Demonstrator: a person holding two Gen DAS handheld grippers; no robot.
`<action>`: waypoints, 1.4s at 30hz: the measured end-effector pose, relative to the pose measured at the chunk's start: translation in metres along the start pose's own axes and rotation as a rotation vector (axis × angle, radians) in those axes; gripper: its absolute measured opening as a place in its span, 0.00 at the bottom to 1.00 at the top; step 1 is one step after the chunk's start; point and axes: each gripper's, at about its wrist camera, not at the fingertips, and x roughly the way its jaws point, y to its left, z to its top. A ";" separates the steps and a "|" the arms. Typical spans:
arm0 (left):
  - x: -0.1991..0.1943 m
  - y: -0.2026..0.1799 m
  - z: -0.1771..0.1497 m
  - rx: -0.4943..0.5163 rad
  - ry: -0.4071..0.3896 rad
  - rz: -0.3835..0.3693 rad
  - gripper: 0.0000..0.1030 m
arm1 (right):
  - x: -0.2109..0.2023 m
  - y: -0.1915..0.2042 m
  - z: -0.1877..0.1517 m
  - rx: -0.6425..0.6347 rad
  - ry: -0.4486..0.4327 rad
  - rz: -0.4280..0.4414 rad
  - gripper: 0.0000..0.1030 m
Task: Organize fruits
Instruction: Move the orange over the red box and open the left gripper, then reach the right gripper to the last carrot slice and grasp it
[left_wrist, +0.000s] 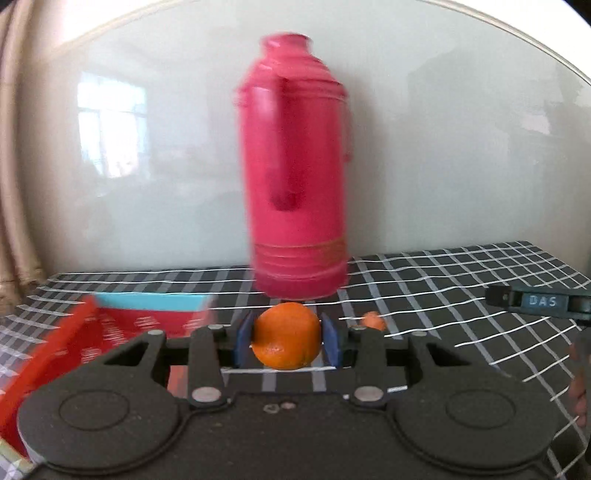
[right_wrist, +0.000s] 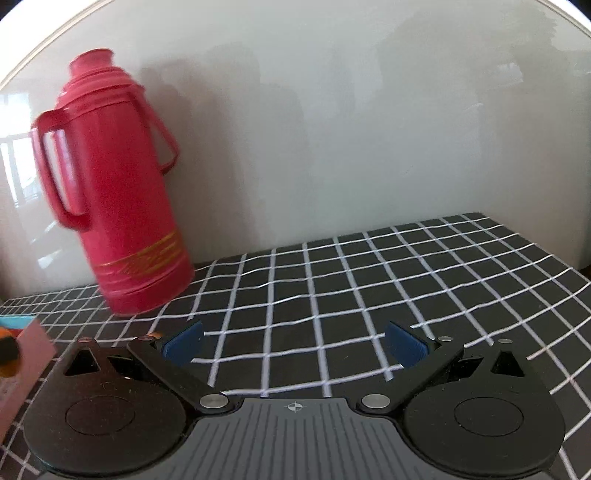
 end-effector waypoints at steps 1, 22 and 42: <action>-0.008 0.010 -0.003 -0.009 -0.003 0.026 0.30 | -0.002 0.005 -0.002 0.001 0.002 0.010 1.00; -0.048 0.154 -0.032 -0.191 -0.035 0.279 0.93 | -0.034 0.100 -0.038 -0.097 0.025 0.107 1.00; -0.047 0.188 -0.045 -0.228 -0.023 0.360 0.93 | 0.006 0.135 -0.033 -0.273 0.005 0.124 1.00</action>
